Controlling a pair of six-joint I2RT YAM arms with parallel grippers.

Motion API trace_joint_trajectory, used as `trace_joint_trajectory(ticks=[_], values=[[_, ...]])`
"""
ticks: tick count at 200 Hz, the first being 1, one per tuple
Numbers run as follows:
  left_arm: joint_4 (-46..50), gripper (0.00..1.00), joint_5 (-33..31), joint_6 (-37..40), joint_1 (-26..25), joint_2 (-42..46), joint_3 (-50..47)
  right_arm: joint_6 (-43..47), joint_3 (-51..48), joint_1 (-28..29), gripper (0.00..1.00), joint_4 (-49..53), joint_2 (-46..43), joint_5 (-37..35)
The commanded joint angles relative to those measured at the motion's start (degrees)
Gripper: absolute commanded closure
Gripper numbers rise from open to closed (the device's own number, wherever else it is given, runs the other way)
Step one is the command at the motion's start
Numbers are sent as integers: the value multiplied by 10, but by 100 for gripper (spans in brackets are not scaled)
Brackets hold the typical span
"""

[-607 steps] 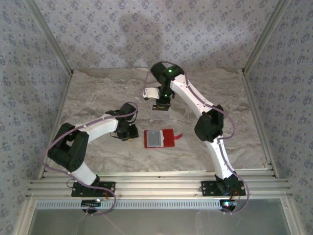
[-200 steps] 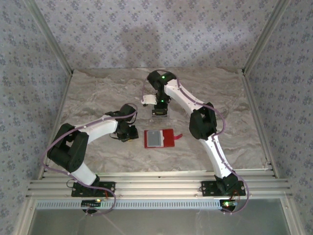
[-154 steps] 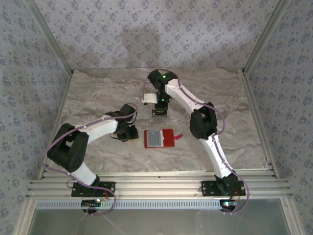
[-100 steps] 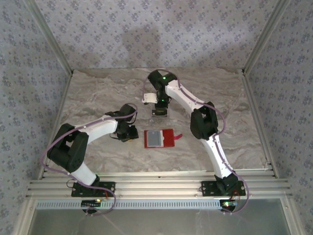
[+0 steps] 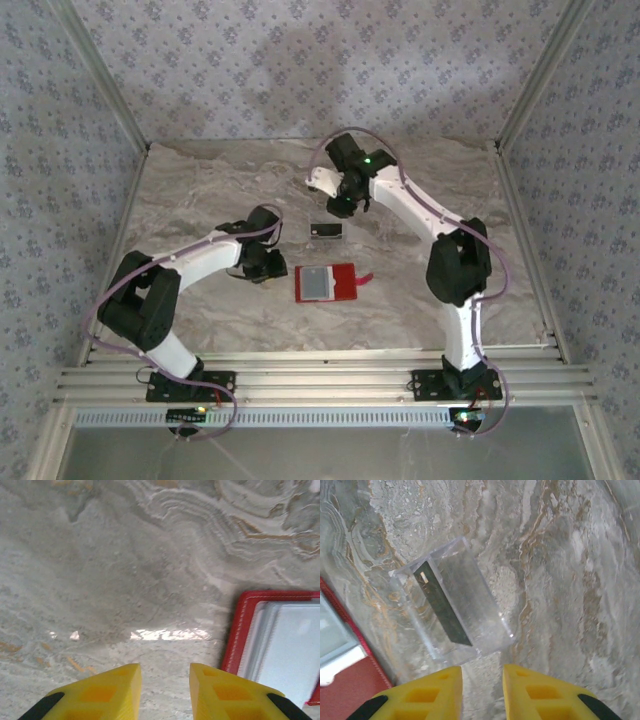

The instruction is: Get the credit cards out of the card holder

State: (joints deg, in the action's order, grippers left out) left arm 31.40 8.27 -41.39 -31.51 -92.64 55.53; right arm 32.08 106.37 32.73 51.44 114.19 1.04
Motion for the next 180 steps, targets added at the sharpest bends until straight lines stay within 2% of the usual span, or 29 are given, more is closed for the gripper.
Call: trace_joint_trajectory(ticks=[1,39,80,134,180], values=[[2,69,12,13,-1,-16,25,-157,-64,-2,72,-45,-46,11],[-1,71,14,17,-2,-30,42,-362,-192,0,73,-100,-127,58],[-13,71,25,17,5,-39,51,-513,-291,19,74,-143,-179,113],[-22,71,32,23,29,-27,41,-610,-332,78,72,-198,-163,124],[-26,71,35,27,65,11,5,-652,-304,120,63,-220,-97,128]])
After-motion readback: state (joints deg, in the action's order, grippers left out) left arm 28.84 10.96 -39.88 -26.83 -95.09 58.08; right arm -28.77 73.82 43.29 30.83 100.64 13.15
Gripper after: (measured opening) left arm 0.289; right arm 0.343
